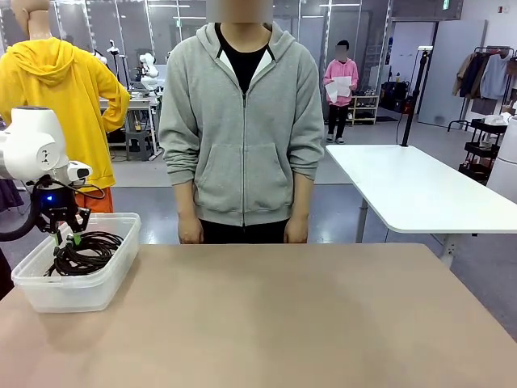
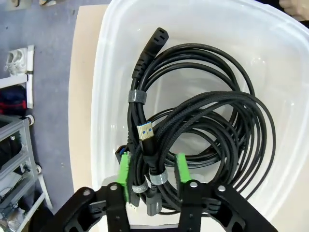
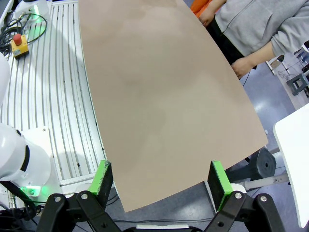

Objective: Organize and store the cables.
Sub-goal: Place the USB Extension Cable into the Organizing box.

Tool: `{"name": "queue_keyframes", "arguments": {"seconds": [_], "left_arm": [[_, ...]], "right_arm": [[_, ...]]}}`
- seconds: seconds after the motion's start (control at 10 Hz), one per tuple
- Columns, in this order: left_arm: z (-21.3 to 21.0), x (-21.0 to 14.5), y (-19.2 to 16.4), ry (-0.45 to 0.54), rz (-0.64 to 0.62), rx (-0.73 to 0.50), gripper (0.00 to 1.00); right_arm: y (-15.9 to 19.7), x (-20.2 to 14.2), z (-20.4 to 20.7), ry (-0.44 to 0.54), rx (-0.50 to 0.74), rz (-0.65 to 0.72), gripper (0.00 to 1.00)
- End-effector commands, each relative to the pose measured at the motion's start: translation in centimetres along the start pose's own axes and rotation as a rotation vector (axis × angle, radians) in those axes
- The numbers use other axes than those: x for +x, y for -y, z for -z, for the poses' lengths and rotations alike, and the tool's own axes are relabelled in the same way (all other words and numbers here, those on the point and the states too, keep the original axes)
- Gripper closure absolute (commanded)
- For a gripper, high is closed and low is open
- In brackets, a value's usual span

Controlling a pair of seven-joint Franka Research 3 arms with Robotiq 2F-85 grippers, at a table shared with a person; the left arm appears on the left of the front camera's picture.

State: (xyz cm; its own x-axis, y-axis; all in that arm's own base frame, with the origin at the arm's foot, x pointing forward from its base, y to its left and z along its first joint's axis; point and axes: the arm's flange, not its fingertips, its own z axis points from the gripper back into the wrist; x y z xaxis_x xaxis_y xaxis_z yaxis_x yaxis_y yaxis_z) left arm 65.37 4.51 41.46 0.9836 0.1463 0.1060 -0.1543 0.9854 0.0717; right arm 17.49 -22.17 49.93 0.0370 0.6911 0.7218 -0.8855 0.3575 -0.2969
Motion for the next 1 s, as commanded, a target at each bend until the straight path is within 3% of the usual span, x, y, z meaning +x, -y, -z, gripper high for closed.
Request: {"name": "queue_keyframes", "arguments": {"seconds": [0.0, 0.6, 0.7, 0.9], "left_arm": [[-0.8, -0.1, 0.1, 0.004, 0.006, 0.008, 0.02], [-2.9, -1.4, 0.1, 0.022, 0.091, 0.012, 0.00], [-2.1, -0.2, 0.1, 0.030, 0.015, -0.003, 0.00], [-2.1, -0.2, 0.1, 0.030, 0.015, -0.003, 0.00]], "right_arm": [[0.0, 0.1, -0.1, 0.001, -0.010, -0.005, 0.00], [0.0, 0.1, -0.1, 0.001, -0.010, -0.005, 0.00], [0.0, 0.1, -0.1, 0.001, -0.010, -0.005, 0.00], [0.0, 0.1, -0.1, 0.001, -0.010, -0.005, 0.00]]}}
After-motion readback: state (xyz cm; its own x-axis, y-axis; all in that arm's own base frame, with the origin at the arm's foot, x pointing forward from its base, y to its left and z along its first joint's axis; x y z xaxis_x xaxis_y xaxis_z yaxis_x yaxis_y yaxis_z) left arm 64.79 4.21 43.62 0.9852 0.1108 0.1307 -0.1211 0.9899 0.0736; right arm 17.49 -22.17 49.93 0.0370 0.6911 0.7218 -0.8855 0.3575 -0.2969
